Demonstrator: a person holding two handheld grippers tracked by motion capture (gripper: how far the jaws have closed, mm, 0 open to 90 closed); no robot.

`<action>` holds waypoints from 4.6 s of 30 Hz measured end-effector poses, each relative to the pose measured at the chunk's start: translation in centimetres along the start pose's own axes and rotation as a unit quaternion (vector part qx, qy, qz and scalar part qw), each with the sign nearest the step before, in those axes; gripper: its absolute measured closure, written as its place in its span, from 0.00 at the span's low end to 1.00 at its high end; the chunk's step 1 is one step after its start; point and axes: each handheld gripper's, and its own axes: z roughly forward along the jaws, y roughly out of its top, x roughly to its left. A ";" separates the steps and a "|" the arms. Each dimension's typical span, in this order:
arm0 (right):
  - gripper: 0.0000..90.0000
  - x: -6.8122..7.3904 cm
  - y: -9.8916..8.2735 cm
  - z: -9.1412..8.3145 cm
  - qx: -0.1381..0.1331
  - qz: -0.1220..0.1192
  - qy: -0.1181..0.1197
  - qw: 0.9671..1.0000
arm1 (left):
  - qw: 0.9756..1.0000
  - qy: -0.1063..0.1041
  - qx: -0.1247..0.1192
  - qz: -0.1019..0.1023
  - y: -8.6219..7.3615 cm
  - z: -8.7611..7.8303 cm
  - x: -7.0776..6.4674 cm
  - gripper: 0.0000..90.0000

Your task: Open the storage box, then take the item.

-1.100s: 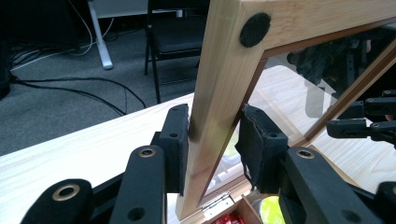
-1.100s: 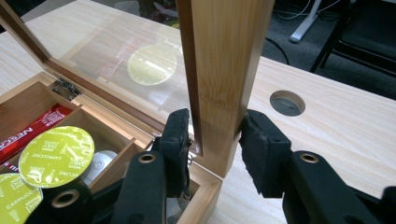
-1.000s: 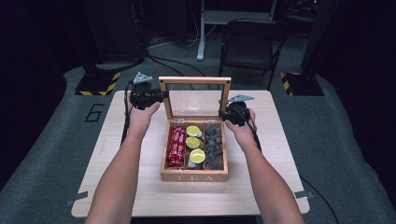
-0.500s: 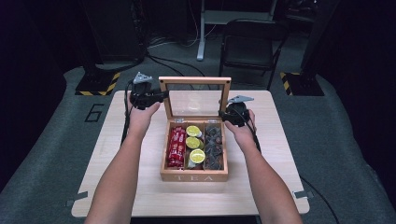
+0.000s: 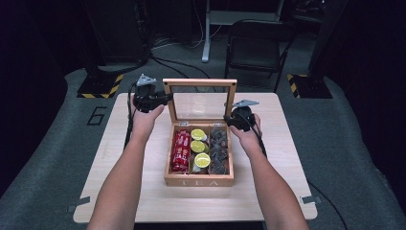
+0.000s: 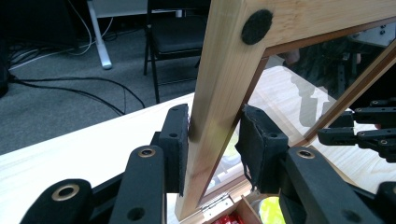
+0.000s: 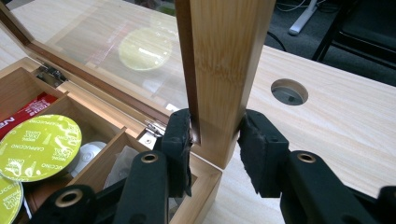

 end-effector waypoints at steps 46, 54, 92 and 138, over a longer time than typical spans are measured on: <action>0.72 0.1 0.5 0.0 0.004 -0.004 -0.009 1.000 | 1.000 -0.018 0.005 -0.007 -2.1 0.3 0.4 0.62; 0.72 0.1 0.6 0.2 0.006 0.001 -0.011 1.000 | 1.000 -0.019 0.003 -0.003 -2.2 0.1 0.3 0.62; 0.70 -1.0 1.8 1.8 0.038 0.040 -0.006 0.998 | 1.000 -0.008 0.011 -0.007 -3.4 -0.9 1.7 0.62; 0.50 2.5 0.6 -4.2 -0.001 0.000 0.046 0.999 | 1.000 -0.005 0.001 -0.010 -3.5 -1.6 1.7 0.61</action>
